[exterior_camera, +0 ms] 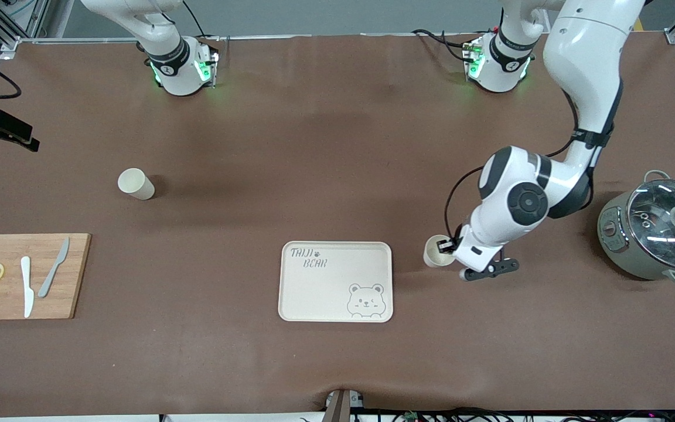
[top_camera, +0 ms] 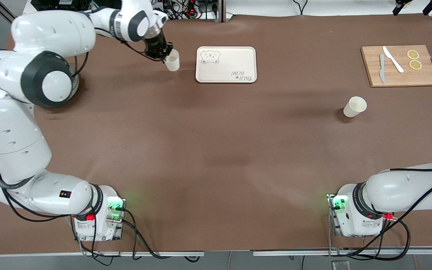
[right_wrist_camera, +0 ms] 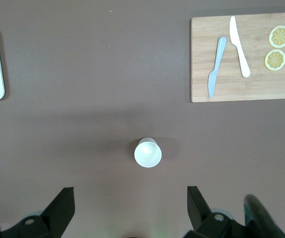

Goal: Place white IKEA cup upright on tray with both arms
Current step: 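Carry the cup with the left gripper onto the bear tray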

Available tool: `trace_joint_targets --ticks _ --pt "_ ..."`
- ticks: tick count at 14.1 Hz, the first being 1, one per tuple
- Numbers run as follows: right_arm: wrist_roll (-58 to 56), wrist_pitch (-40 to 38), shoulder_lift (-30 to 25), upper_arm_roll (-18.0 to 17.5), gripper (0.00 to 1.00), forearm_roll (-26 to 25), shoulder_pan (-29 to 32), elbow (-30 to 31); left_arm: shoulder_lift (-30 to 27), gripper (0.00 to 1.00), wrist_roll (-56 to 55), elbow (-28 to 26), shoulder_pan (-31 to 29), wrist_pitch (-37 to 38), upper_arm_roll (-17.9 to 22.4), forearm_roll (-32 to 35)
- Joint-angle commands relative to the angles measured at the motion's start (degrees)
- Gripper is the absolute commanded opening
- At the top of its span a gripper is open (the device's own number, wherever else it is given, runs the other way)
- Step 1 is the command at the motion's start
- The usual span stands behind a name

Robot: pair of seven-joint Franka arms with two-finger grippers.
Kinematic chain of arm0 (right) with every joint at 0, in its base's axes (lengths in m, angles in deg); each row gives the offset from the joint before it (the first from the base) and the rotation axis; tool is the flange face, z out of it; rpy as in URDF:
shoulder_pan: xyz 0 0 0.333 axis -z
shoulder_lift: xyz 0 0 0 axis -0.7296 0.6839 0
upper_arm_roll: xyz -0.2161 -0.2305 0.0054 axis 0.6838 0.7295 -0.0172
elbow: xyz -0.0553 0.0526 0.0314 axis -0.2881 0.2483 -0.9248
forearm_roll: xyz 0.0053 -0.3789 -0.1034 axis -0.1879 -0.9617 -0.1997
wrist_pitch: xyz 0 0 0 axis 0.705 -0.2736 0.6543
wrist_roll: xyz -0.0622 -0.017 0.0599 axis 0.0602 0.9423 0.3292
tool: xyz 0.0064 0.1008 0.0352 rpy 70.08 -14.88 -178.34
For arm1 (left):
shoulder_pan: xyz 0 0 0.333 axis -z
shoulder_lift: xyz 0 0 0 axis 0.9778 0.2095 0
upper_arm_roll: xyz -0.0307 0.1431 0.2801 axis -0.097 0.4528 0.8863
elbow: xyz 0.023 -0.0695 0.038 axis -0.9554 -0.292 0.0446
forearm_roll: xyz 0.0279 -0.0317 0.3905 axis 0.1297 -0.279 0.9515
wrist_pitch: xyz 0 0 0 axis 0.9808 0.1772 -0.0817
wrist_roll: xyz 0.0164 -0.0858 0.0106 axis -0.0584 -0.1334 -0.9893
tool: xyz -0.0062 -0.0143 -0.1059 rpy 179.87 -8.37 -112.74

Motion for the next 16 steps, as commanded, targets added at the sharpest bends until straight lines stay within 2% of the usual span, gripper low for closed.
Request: trace_joint_targets --ticks 1,2,4,8,10,13,16 --pt "0.4 0.4 2.0 -0.2 1.00 0.7 0.6 -0.5 4.4 0.00 -3.9 6.3 1.8 1.6 0.2 0.0" --pt "0.4 0.4 2.3 -0.2 1.00 0.7 1.1 -0.3 5.3 0.00 -5.1 8.2 2.4 1.6 0.2 -0.1" --pt "0.4 -0.3 6.5 -0.3 1.00 0.8 1.4 -0.5 7.2 0.00 -8.4 10.5 4.2 1.6 0.1 -0.2" --pt "0.9 -1.4 7.7 -0.4 1.00 1.2 1.4 -0.2 11.8 0.00 -14.4 17.2 6.8 1.5 0.1 -0.9" --pt "0.9 -1.5 10.3 -0.3 1.00 1.5 1.0 -0.1 14.0 0.00 -15.7 19.6 8.3 1.0 0.2 -1.0" --pt "1.1 -1.2 15.0 -0.4 1.00 1.9 1.1 -0.2 15.5 0.00 -16.3 20.3 9.6 0.1 0.3 -1.0" --pt "0.9 -0.7 15.5 -0.4 1.00 2.4 1.2 -0.7 16.9 0.00 -16.7 20.3 10.2 -2.4 0.5 -0.9"
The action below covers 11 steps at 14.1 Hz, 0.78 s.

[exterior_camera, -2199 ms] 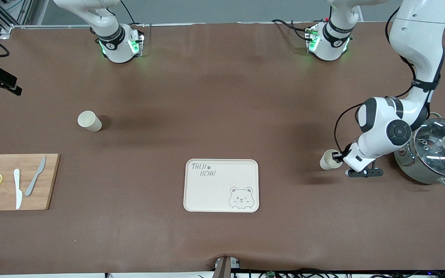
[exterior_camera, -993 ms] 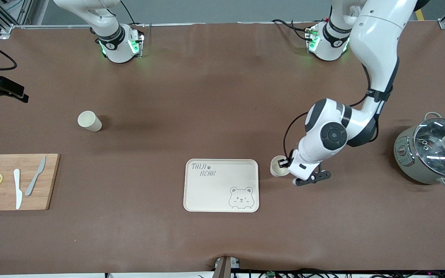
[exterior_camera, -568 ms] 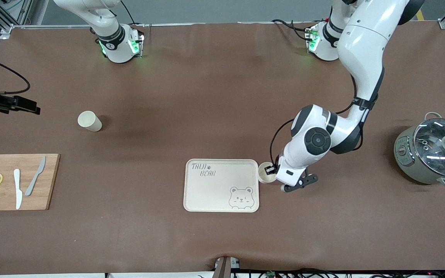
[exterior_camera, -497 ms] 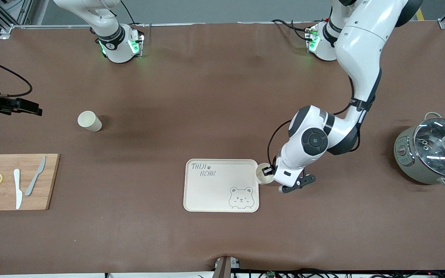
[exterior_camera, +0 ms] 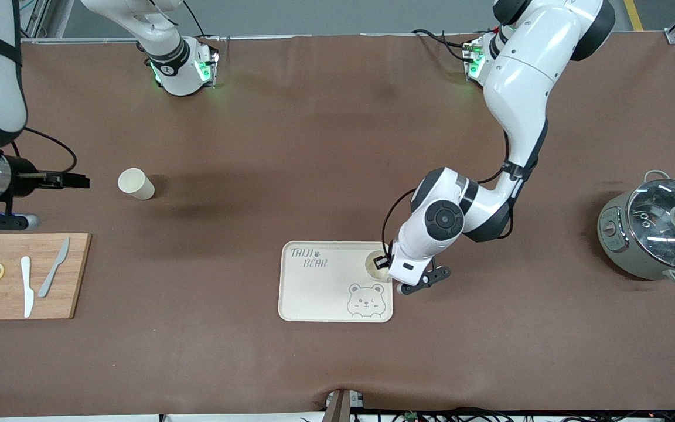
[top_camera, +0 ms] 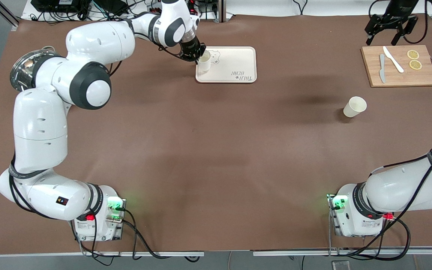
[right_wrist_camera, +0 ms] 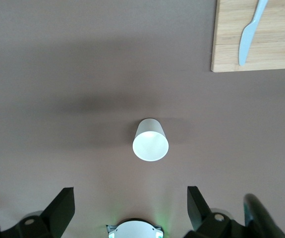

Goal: Place white IKEA cup upright on tray with both arms
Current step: 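Carry the cup with the left gripper onto the bear tray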

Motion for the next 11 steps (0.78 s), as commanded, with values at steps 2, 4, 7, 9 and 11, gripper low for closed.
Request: trace_joint_targets --ticks 2,4,7,9,11 --pt "0.9 0.9 0.8 -0.4 1.00 2.4 0.8 1.3 2.1 0.00 -0.6 1.8 0.7 -2.4 0.6 -0.8" --pt "0.7 5.1 -0.6 -0.3 1.00 4.4 0.1 6.7 2.3 0.00 -0.7 1.6 0.6 -2.5 0.6 -0.8" --pt "0.7 13.9 -6.8 -0.3 1.00 4.3 0.5 17.9 2.3 0.23 -0.3 1.5 0.5 -2.5 0.6 -0.8" --pt "-0.1 16.8 -10.3 -0.2 1.00 3.6 1.1 25.5 2.3 0.49 -0.3 1.5 0.4 -2.5 0.6 -0.7" --pt "-0.4 27.4 -14.3 -0.2 1.00 0.2 1.9 33.5 2.1 1.00 0.0 1.4 0.6 -2.5 0.6 -0.2"
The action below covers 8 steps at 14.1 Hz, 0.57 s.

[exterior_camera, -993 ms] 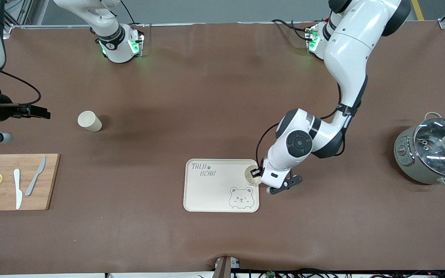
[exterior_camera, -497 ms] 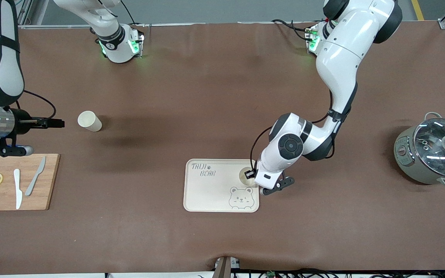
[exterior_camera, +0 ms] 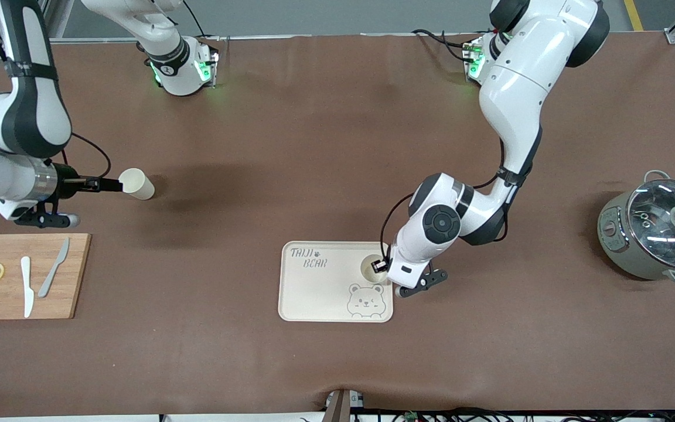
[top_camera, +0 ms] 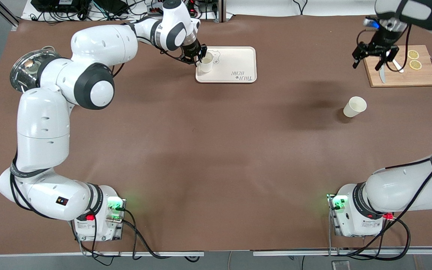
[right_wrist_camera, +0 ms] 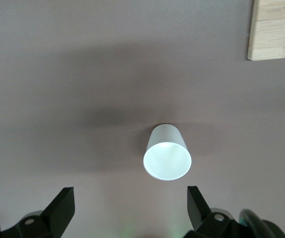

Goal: Place white IKEA cup upright on tray with both arms
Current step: 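Carry the cup with the left gripper onto the bear tray, then open the left gripper while the right gripper grasps the other cup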

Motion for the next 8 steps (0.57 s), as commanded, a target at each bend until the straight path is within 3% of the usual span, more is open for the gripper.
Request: trace_joint_targets --ticks 1,3,7,8 --pt "-1.0 8.1 -7.5 -0.5 1.00 -4.0 1.8 11.2 0.3 1.00 -0.2 1.3 0.4 -0.3 0.3 -0.4" --pt "-3.9 9.9 -7.3 -0.5 1.00 -4.6 4.2 14.3 -0.4 1.00 -0.2 1.3 0.1 -0.3 0.3 -0.4" --pt "-10.1 29.1 -7.0 -0.6 1.00 -4.6 9.2 24.2 -2.2 1.00 -0.6 1.3 0.0 0.2 0.3 -0.1" --pt "-10.1 31.8 -6.9 -0.6 0.85 -4.6 9.4 25.2 -3.2 1.00 -0.6 1.3 -0.1 0.2 0.4 -0.1"
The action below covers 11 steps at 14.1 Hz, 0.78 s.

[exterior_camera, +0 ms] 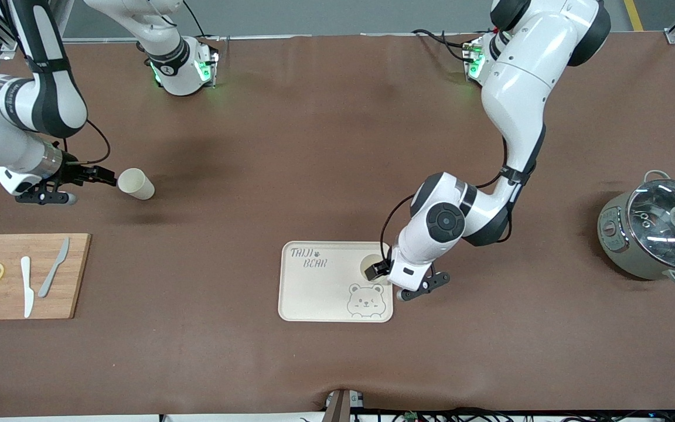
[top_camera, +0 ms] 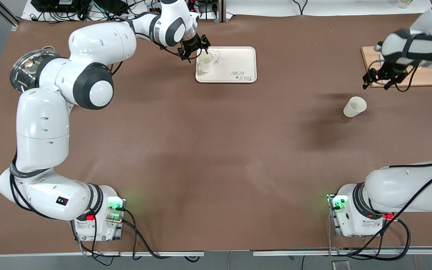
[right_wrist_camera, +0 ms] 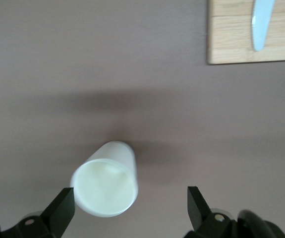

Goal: Place white IKEA cup upright on tray with both arms
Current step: 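Open the left gripper while the right gripper grasps the other cup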

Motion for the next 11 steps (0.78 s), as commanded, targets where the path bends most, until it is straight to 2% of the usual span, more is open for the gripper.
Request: trace_joint_targets --ticks 1,2,4,6,8,11 --pt "-0.8 7.1 -1.3 -0.8 0.63 -1.0 1.5 4.2 -2.9 1.00 -0.6 -0.6 -0.2 0.6 0.3 -0.3" --pt "-0.8 7.8 -1.5 -0.8 0.69 -0.9 1.5 5.3 -4.3 1.00 -0.6 -0.6 -0.3 0.6 0.3 -0.3" --pt "-0.7 9.8 -1.3 -0.9 0.65 -0.9 1.5 7.6 -5.7 1.00 -0.6 -0.6 -1.1 2.5 0.3 -0.1" --pt "-0.6 14.2 -1.0 -0.9 0.69 -0.7 1.3 10.0 -8.3 1.00 -0.6 -0.6 -1.2 6.2 0.5 -0.1" --pt "-0.6 15.0 -0.4 -0.9 0.62 -0.4 1.4 10.8 -10.1 1.00 -0.4 -0.8 -2.7 7.5 0.5 0.1" --pt "-0.5 15.1 -0.4 -1.0 0.62 -0.2 1.0 11.4 -13.1 1.00 0.0 -1.0 -4.1 12.3 0.5 0.2"
